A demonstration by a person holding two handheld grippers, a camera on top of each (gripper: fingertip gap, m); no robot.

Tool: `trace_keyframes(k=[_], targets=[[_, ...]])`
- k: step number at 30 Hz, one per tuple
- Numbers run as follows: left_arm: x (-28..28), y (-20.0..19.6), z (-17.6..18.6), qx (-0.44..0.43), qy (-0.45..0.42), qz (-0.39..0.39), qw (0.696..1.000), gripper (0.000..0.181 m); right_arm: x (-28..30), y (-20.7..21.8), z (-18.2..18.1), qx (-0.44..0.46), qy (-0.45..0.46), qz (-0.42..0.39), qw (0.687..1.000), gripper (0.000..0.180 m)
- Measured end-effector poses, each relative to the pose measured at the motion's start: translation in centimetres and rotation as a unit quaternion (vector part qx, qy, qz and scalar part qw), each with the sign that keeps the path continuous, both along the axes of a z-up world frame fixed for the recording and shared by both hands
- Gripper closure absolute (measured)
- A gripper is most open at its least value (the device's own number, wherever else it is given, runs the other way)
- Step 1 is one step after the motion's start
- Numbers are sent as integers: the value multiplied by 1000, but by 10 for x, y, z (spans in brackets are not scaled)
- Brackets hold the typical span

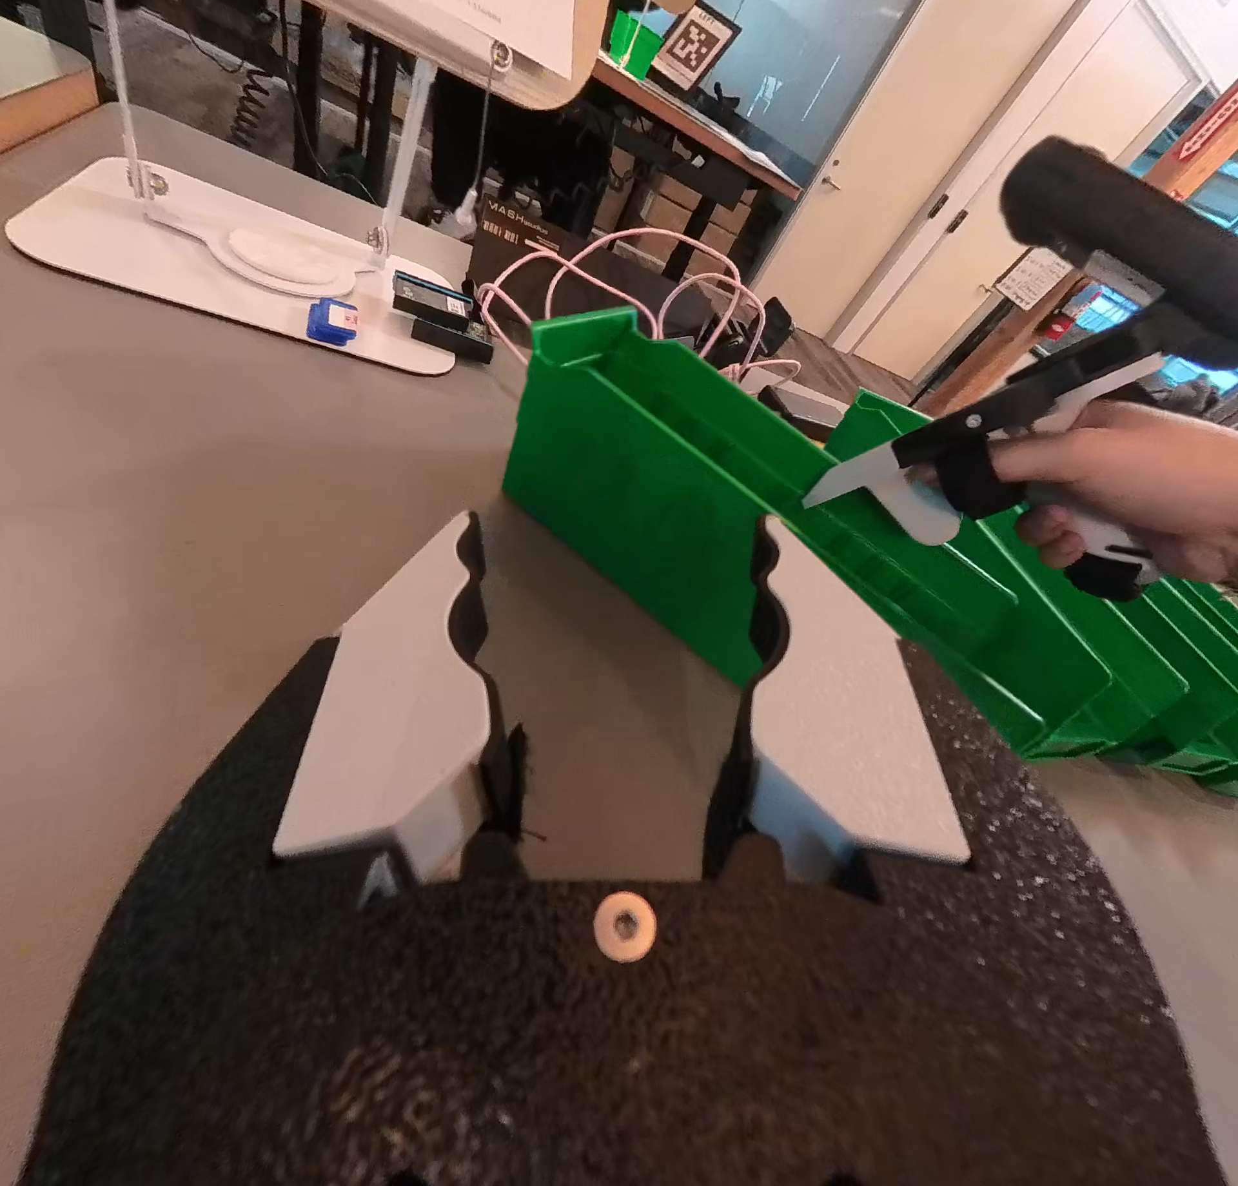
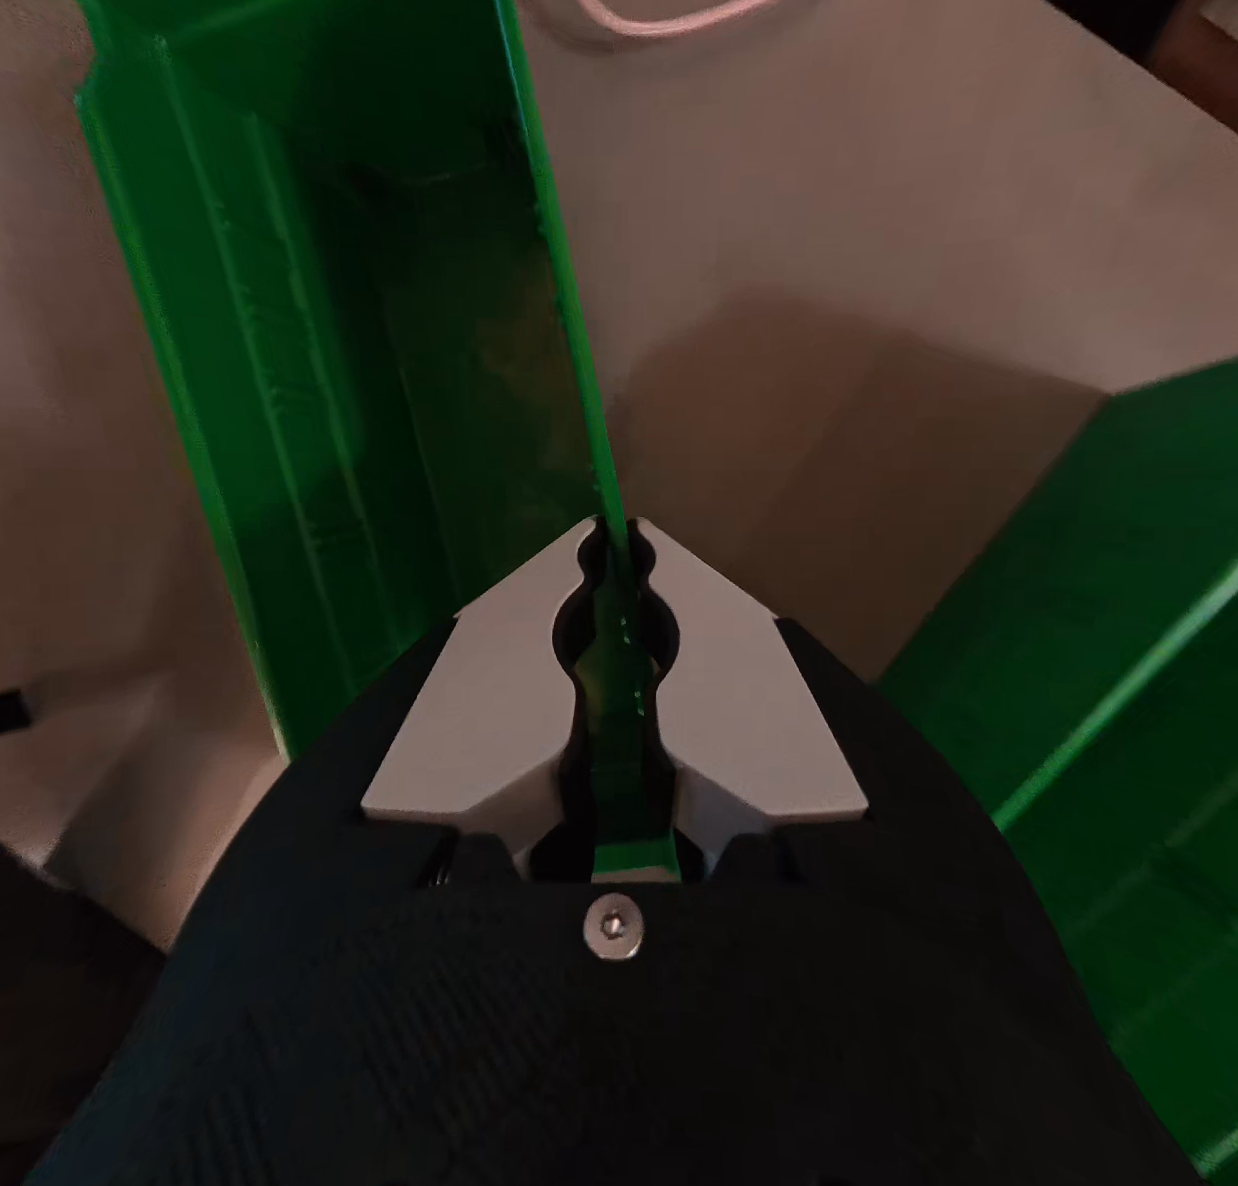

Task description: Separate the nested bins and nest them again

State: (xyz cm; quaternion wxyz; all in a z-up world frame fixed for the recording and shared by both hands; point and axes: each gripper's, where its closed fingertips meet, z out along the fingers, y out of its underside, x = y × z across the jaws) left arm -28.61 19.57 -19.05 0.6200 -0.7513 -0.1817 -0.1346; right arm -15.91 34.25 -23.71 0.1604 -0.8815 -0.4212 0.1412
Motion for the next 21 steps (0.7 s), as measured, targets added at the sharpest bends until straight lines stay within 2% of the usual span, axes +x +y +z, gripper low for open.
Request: trace_keyframes(k=[4, 5, 7, 8, 12, 16, 18, 21], targets=[[10, 5, -1, -4, 6, -13, 1000, 102, 24, 22, 0, 25, 1, -93, 995, 173], [13, 6, -1, -5, 7, -17, 1000, 102, 26, 20, -1, 16, 7, -102, 995, 165], [18, 7, 0, -5, 11, -24, 1000, 102, 25, 5, -4, -29, 30, -99, 994, 136], [20, 8, 1, -5, 12, -27, 1000, 102, 23, -2, -3, -48, 44, -97, 993, 128], [26, 10, 1, -5, 14, -34, 999, 102, 20, -21, 1, -82, 76, -87, 990, 115], [31, 11, 1, -8, 18, -39, 999, 102, 21, -46, 5, -108, 79, -48, 990, 99], [32, 11, 3, -8, 21, -41, 999, 102, 25, -50, 17, -69, 86, -13, 994, 92], [34, 9, 9, 0, 25, -45, 999, 102, 35, -60, 44, 28, 126, 62, 990, 95]])
